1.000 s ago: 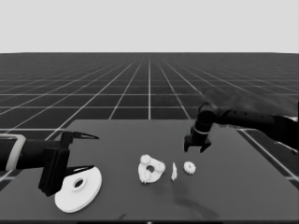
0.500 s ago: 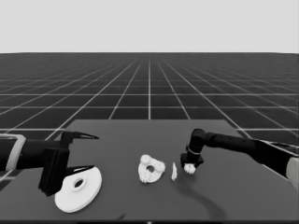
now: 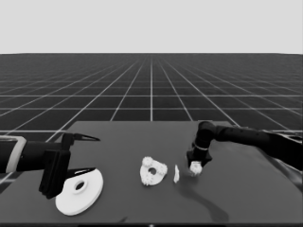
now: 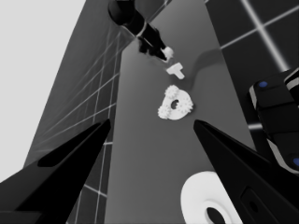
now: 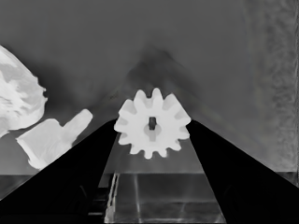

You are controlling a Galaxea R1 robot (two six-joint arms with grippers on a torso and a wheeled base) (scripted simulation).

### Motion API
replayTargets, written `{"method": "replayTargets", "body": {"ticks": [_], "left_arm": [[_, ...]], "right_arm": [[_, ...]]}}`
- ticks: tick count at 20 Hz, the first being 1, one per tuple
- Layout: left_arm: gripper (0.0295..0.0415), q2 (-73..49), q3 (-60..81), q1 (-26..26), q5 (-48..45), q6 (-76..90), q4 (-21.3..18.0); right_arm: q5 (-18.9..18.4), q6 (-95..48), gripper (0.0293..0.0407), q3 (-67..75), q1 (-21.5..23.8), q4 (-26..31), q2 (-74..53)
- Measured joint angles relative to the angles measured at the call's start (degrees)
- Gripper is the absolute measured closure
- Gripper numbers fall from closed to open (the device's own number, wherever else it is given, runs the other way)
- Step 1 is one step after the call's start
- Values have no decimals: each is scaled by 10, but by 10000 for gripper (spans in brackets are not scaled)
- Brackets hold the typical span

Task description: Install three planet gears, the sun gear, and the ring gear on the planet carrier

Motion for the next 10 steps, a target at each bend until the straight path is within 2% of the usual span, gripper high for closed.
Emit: {"method": "replayTargets", "body": {"ticks": [1,2,3,5,9,10], "left_arm": [[326,0,0,0,0,0,0],[326,0,0,0,0,0,0],[326,0,0,0,0,0,0],[326,0,0,0,0,0,0],[326,0,0,0,0,0,0],[326,0,0,0,0,0,0]], "right_arm": [[-26,12,390,25,73,55,-10],[-39,11,390,24,117,90,-9],[-47,8,390,18,141,111,-7],[-54,4,390,8,162,129,-3],[-58,1,390,2,171,138,-1],[-53,110,390,-8,171,140,80]]}}
